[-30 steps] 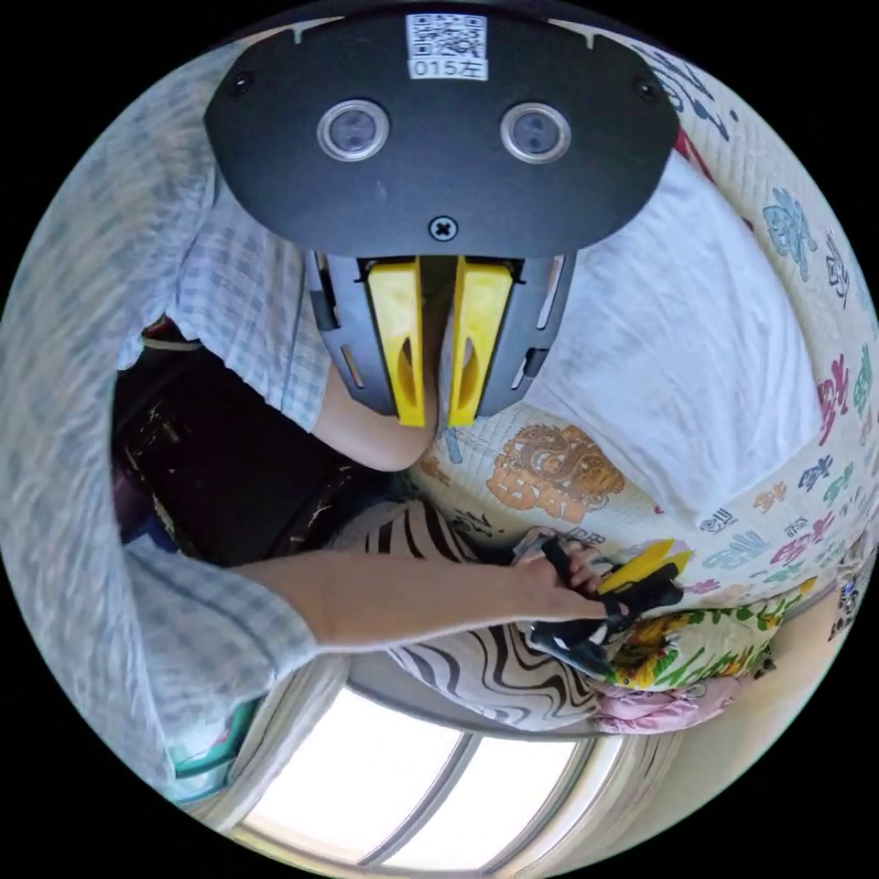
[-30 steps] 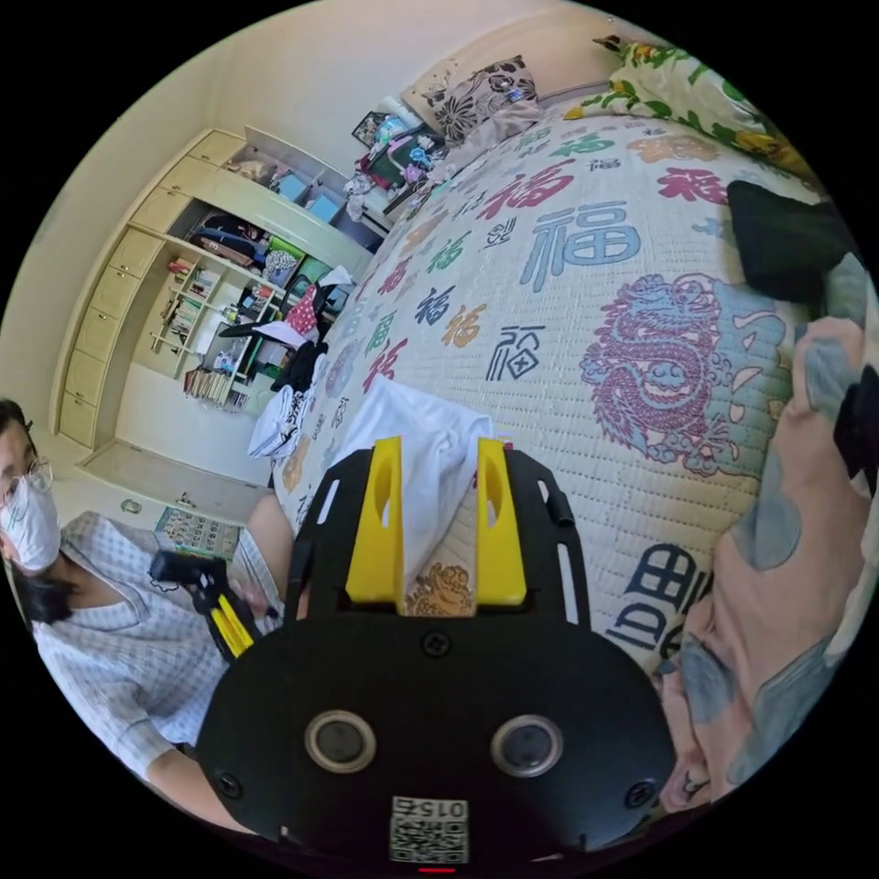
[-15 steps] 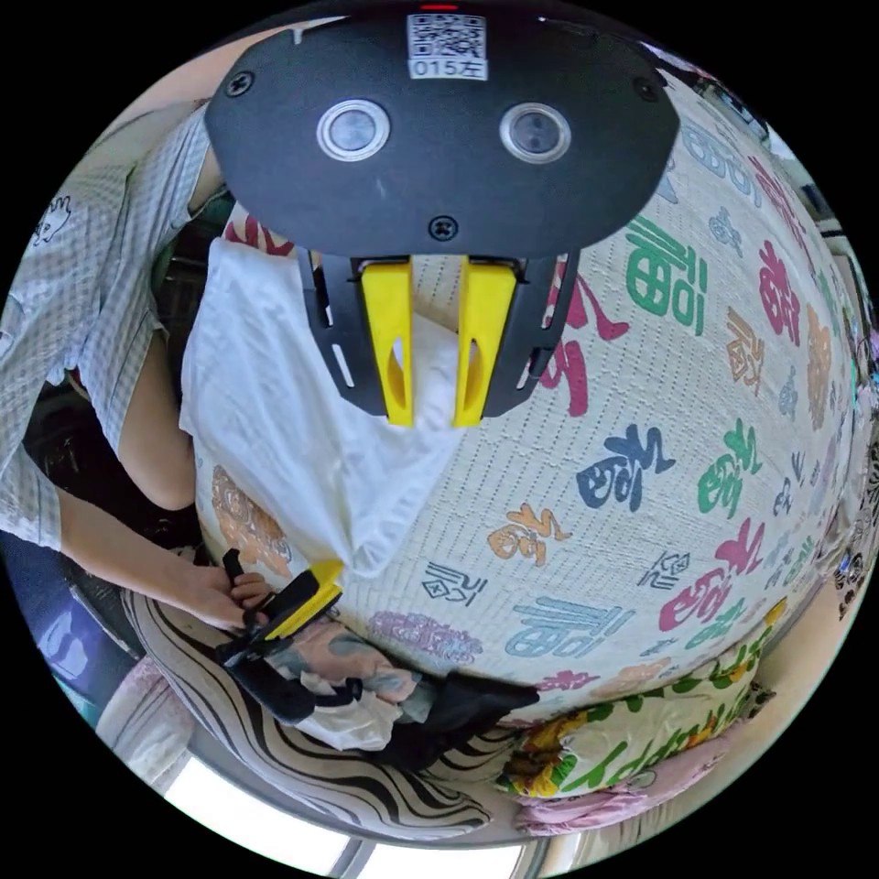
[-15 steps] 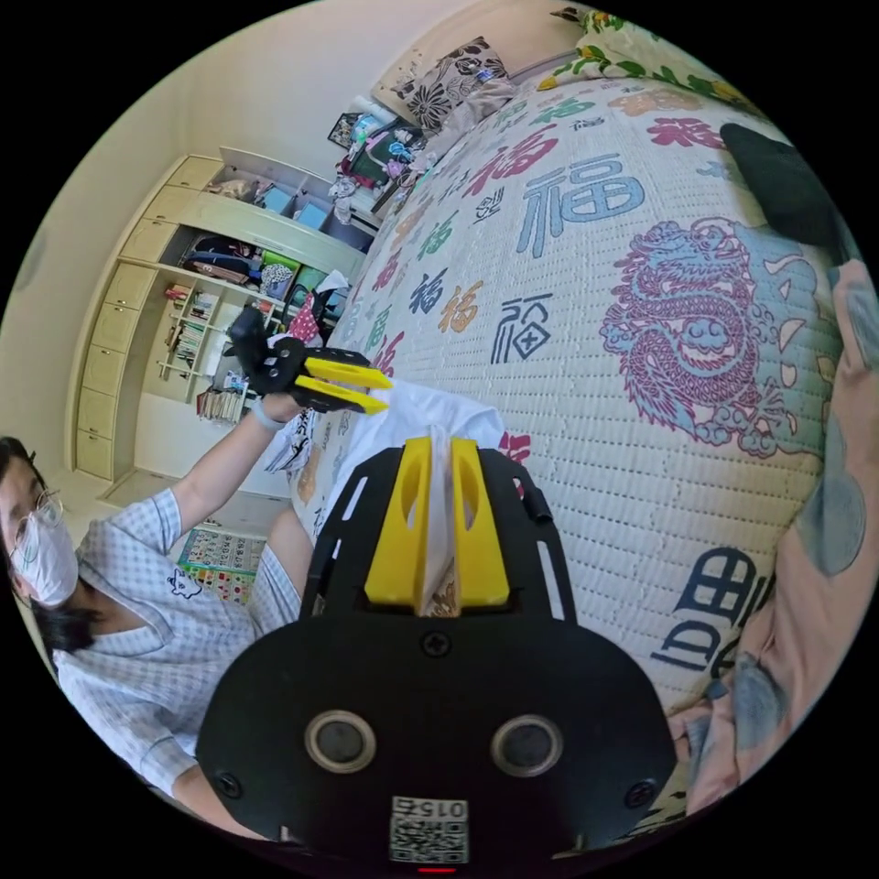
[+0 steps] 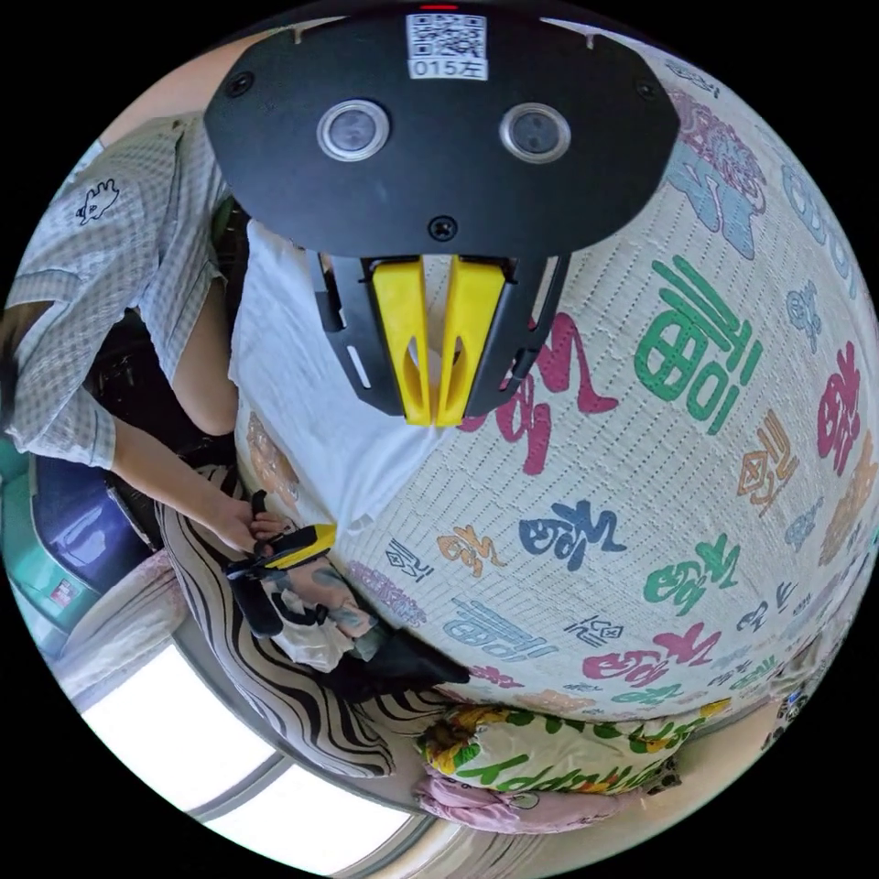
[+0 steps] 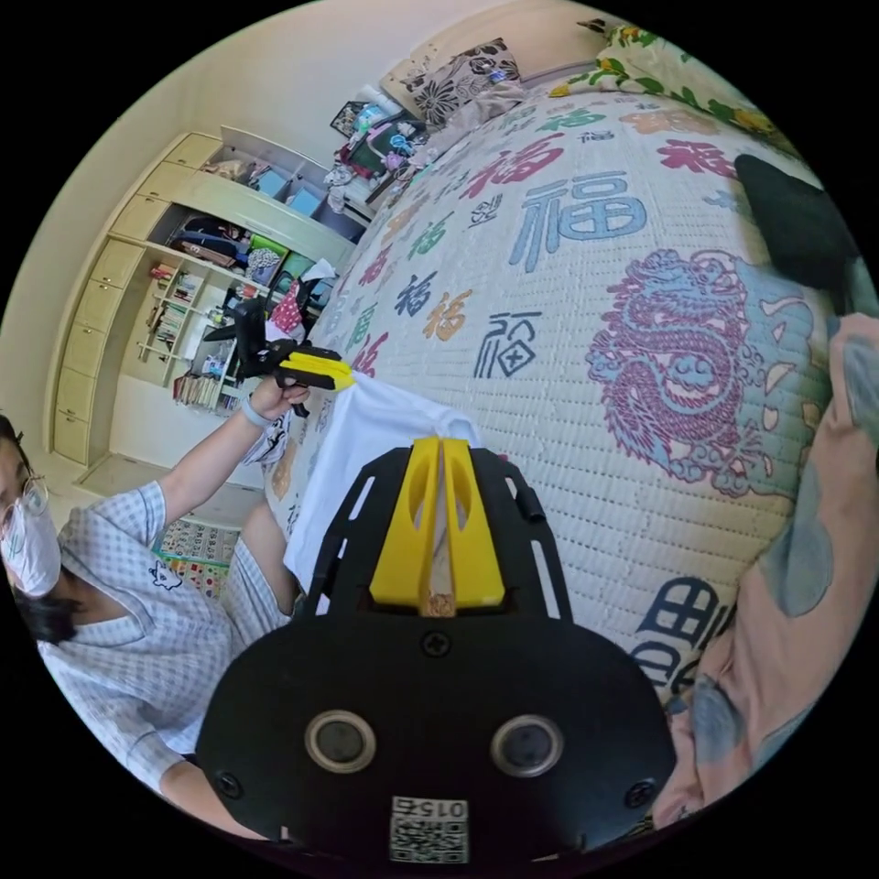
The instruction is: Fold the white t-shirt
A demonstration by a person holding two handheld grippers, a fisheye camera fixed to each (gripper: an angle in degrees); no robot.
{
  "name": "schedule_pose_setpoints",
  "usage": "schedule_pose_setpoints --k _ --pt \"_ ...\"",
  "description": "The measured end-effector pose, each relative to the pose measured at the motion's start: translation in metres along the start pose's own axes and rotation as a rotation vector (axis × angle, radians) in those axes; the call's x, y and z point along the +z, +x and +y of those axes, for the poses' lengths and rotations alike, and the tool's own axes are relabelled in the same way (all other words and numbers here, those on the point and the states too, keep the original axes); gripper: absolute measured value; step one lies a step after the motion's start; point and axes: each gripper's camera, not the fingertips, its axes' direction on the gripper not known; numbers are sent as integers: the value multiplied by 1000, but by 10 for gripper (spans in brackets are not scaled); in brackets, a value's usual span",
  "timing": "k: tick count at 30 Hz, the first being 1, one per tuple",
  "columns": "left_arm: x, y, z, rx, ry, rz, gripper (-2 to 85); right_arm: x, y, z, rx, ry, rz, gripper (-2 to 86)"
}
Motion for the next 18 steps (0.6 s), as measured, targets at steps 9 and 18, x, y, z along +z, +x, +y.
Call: schedule_pose_setpoints --k 9,18 --pt "-39 -29 -13 -56 40 -3 57 -23 9 20 36 28 38 52" --pt "-68 -90 48 -307 250 262 114 -16 40 51 42 96 -200 137"
